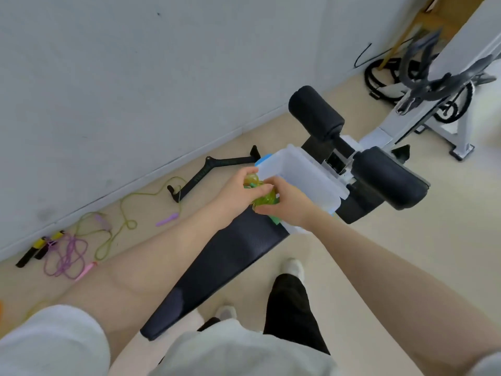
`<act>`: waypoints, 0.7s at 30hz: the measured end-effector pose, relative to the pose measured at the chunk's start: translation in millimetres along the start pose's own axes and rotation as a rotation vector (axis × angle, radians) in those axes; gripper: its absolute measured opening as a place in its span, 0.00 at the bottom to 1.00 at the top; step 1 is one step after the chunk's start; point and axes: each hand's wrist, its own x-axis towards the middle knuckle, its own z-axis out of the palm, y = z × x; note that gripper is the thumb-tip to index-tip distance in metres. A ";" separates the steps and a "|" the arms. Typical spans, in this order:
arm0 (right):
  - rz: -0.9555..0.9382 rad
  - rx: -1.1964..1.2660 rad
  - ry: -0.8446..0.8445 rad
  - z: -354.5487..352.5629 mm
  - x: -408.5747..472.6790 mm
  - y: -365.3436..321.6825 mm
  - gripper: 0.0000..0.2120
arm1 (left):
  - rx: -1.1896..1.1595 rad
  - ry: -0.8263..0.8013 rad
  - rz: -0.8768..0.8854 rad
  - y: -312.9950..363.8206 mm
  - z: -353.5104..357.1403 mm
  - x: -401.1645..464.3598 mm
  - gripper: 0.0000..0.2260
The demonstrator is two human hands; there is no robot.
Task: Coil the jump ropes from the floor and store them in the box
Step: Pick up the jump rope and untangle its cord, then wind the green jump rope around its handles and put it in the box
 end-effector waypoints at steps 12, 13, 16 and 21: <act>0.346 -0.107 -0.239 -61.3 200.4 152.0 0.08 | 0.044 0.174 -0.350 -35.3 66.1 178.6 0.14; 0.370 -0.116 -0.277 -58.8 213.8 163.5 0.07 | 0.036 0.211 -0.373 -44.8 66.9 190.3 0.12; 0.406 -0.146 -0.329 -44.5 245.7 198.2 0.03 | 0.052 0.323 -0.435 -70.7 68.7 215.7 0.11; 0.348 -0.172 -0.486 -23.2 271.4 224.3 0.10 | 0.158 0.596 -0.482 -114.4 73.2 233.0 0.14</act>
